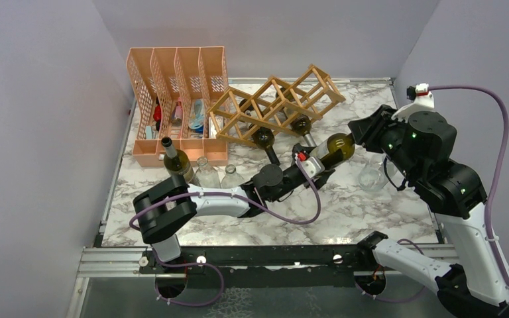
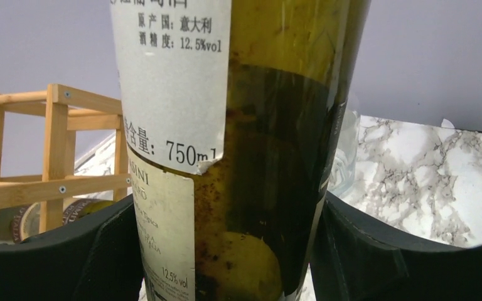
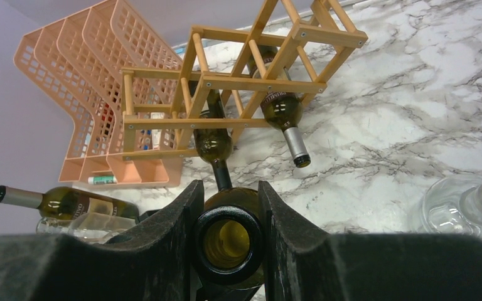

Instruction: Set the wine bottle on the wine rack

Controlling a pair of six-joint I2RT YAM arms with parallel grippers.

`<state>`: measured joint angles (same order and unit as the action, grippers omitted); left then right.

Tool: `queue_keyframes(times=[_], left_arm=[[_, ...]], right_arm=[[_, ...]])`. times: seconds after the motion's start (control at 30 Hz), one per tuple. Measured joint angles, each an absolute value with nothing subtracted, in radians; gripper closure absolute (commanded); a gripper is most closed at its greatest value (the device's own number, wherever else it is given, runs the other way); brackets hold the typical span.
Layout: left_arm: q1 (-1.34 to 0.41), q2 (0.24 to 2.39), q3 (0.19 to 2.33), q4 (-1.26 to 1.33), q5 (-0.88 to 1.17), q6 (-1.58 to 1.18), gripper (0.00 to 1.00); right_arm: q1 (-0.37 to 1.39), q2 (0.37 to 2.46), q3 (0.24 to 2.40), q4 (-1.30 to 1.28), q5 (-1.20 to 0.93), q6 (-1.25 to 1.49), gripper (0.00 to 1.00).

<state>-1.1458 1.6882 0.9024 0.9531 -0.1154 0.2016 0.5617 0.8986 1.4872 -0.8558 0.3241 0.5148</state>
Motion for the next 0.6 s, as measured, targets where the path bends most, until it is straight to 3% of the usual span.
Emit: queue_keyframes(times=[0.1,0.13,0.17,0.23,0.3,0.6], left_arm=[[-1.147,1.690,0.893,0.981,-0.117,0.225,0.68],[-1.147,1.690,0.890,0.990,-0.117,0.231,0.93],[-1.147,1.690,0.888,0.997,-0.118,0.241,1.00],[-1.147,1.691,0.884,1.009,-0.121,0.262,1.00],[-1.147,1.691,0.881,1.016,-0.125,0.286,1.00],[-1.143,1.674,0.865,0.927,-0.117,0.523,1.00]], right_arm=[[0.562,0.899,1.487,-0.858,0.323,0.519,0.97],[0.562,0.898,1.487,-0.856,0.323,0.519,0.90],[0.562,0.898,1.487,-0.855,0.323,0.520,0.76],[0.562,0.897,1.487,-0.855,0.320,0.519,0.54],[0.562,0.893,1.487,-0.853,0.298,0.503,0.44],[0.562,0.862,1.537,-0.973,0.192,0.368,0.39]])
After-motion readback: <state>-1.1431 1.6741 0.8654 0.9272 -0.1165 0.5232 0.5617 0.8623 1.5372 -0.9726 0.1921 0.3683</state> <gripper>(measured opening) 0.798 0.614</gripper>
